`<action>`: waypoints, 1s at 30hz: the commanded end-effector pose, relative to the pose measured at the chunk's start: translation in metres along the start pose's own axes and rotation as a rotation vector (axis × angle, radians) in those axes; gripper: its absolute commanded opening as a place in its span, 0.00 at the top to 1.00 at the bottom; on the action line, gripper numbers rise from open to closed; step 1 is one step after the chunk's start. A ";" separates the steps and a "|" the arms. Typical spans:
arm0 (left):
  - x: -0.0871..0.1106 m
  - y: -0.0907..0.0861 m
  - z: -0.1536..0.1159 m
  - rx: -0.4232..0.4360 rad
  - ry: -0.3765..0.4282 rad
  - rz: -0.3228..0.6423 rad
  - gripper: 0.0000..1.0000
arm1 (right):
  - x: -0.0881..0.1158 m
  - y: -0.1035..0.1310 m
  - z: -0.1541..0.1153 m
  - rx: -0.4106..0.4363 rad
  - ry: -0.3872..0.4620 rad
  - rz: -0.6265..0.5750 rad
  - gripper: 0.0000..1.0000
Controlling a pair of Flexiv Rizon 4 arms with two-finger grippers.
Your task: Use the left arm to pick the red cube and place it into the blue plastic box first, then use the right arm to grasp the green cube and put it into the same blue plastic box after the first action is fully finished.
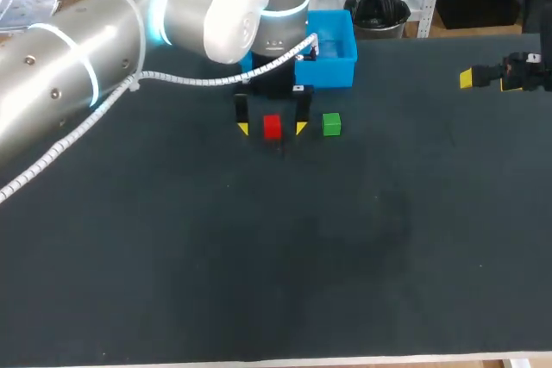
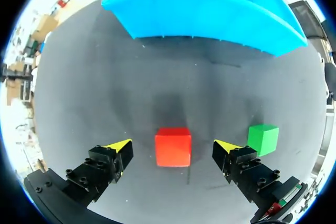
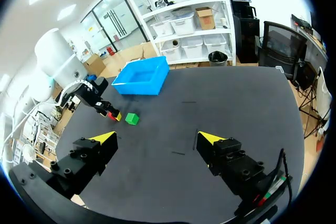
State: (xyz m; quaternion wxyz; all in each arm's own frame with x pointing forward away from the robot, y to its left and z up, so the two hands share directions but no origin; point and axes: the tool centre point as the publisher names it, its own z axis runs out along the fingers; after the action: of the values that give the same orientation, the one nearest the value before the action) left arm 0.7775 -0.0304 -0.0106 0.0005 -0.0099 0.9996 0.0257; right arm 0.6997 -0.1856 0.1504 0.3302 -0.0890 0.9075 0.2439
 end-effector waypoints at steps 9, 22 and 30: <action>-0.011 0.000 0.009 -0.012 0.006 0.009 0.00 | 0.000 0.000 0.000 0.000 0.000 0.000 0.00; -0.011 0.005 0.012 -0.007 0.002 -0.005 1.00 | 0.000 0.000 0.000 0.000 0.000 0.000 0.00; -0.003 0.010 -0.018 -0.046 -0.056 0.031 1.00 | 0.000 0.000 0.000 0.000 0.000 0.000 0.00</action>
State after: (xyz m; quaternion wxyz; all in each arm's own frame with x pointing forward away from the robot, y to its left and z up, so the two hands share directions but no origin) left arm 0.7912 -0.0220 -0.0095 0.0178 0.0040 0.9988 0.0458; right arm 0.6997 -0.1856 0.1503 0.3302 -0.0891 0.9075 0.2439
